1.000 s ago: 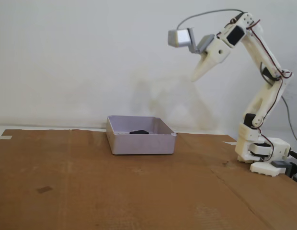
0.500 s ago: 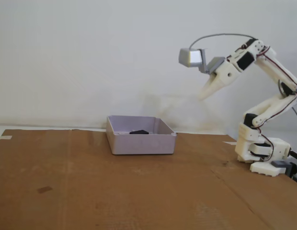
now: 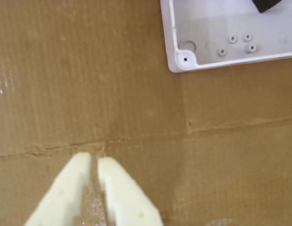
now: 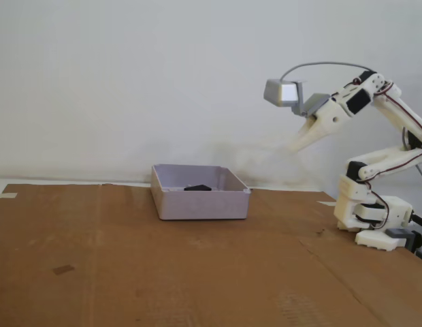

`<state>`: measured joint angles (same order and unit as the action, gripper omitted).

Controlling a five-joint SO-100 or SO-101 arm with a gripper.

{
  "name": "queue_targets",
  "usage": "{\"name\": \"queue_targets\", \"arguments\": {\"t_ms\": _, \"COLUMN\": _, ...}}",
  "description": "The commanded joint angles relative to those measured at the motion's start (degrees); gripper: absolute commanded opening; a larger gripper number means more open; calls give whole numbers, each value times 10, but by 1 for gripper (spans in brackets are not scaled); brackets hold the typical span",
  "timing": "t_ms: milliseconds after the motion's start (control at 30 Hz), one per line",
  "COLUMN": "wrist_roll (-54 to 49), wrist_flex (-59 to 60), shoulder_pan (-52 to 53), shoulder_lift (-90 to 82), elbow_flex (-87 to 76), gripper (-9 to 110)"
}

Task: Grasp a block and put it in the box.

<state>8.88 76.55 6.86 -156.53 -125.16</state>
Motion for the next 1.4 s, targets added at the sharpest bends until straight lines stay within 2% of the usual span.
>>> {"name": "queue_targets", "arguments": {"t_ms": 0, "wrist_roll": -6, "wrist_flex": -25, "shoulder_pan": -6, "shoulder_lift": -47, "elbow_flex": -11, "gripper": 0}}
{"name": "queue_targets", "arguments": {"t_ms": 467, "wrist_roll": -6, "wrist_flex": -25, "shoulder_pan": -6, "shoulder_lift": -187, "elbow_flex": -151, "gripper": 0}}
{"name": "queue_targets", "arguments": {"t_ms": 1367, "wrist_roll": 2, "wrist_flex": -25, "shoulder_pan": -5, "shoulder_lift": -349, "elbow_flex": -369, "gripper": 0}}
